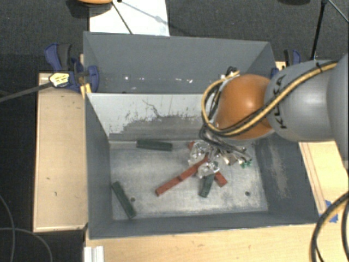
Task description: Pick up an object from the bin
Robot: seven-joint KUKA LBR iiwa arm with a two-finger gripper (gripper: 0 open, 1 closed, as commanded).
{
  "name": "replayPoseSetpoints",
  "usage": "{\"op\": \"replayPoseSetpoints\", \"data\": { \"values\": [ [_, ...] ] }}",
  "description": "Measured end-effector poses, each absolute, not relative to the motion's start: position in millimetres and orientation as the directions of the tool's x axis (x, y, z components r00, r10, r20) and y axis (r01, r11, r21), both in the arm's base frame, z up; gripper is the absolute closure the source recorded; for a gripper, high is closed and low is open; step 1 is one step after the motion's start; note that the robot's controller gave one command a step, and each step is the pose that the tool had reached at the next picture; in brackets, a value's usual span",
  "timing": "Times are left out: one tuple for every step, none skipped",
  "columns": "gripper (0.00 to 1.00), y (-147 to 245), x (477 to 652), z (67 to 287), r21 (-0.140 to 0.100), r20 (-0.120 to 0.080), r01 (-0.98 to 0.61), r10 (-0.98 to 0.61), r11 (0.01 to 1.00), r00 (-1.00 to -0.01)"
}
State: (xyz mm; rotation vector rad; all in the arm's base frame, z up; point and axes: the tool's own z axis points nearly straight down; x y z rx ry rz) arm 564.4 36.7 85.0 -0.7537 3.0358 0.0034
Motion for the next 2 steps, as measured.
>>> {"op": "replayPoseSetpoints", "data": {
  "values": [
    [1.00,36.2,563.0,91.0,0.000,-0.005,-0.468,-0.468,0.884,-0.884],
    [1.00,35.9,561.5,101.8,0.003,0.003,-0.468,-0.468,0.884,-0.884]
  ]
}}
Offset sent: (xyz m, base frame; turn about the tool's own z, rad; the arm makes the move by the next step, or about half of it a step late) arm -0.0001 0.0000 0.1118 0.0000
